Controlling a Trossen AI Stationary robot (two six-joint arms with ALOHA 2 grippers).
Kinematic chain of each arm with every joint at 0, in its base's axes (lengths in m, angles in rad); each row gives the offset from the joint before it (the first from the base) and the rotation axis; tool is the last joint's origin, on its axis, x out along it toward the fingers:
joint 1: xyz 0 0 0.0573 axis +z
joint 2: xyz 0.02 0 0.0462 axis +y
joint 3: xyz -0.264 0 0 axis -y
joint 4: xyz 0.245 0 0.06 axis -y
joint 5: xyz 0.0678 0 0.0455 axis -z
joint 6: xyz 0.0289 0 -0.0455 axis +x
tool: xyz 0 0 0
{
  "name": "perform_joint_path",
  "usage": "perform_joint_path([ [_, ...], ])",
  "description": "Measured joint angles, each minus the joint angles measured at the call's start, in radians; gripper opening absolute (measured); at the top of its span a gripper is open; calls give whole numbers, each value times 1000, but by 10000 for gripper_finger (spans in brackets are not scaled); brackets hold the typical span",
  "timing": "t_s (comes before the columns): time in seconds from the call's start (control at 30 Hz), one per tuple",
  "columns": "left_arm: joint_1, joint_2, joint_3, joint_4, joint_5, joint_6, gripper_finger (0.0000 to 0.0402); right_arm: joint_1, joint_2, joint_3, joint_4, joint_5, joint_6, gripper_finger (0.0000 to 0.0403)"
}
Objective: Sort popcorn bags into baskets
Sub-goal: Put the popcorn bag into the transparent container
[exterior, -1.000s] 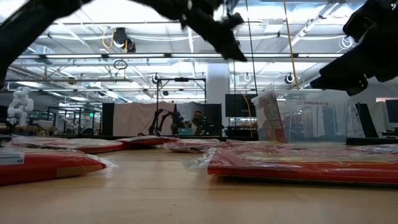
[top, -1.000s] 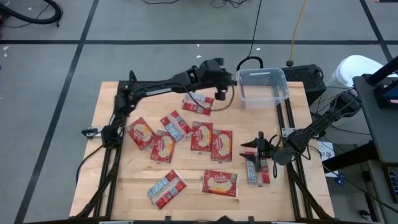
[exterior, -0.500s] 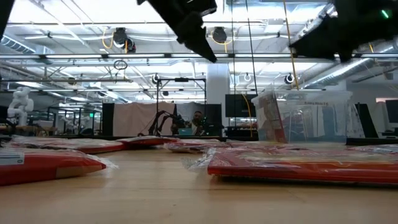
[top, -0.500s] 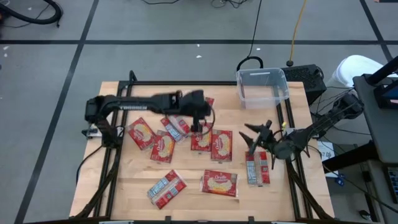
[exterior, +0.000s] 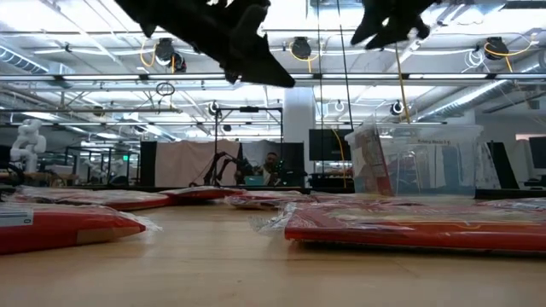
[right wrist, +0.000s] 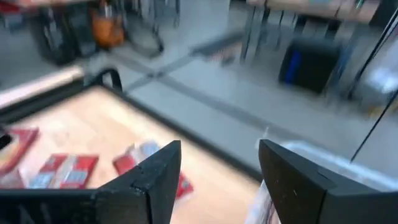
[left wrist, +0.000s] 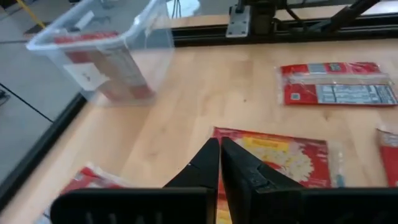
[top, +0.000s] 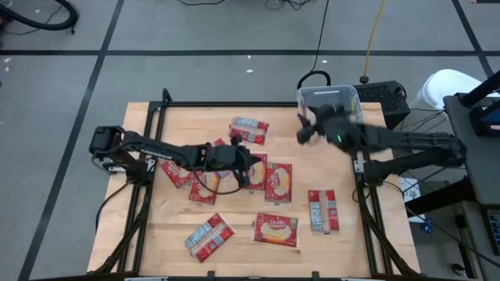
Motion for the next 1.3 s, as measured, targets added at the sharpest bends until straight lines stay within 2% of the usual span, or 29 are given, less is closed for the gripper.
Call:
perform_joint_path([
  [0.07,-11,0,-20,51,0,-12,25,-113,49,62,-98,-156,31,208],
  [0.17,-27,0,-28,76,-1,-14,25,-248,140,158,-224,-322,38,208],
  [0.3,-44,0,-27,107,0,5,25,-391,260,246,-322,-412,8,208],
  [0.43,-59,0,-28,105,0,9,26,-461,333,253,-344,-502,-1,208],
  [0.53,-67,0,-28,107,0,12,26,-478,370,254,-397,-493,-9,208],
  [0.73,-72,0,-28,96,10,21,26,-486,409,254,-393,-485,-45,207],
  [0.87,-72,0,-28,96,10,17,26,-485,422,251,-410,-461,-77,188],
  [1.0,-72,0,-28,93,11,-4,26,-486,420,236,-405,-460,-85,136],
  [1.2,-72,0,-28,93,12,-10,26,-488,420,219,-405,-458,-128,20],
  [1.3,-72,0,-28,93,12,-11,26,-488,410,218,-417,-401,-134,9],
])
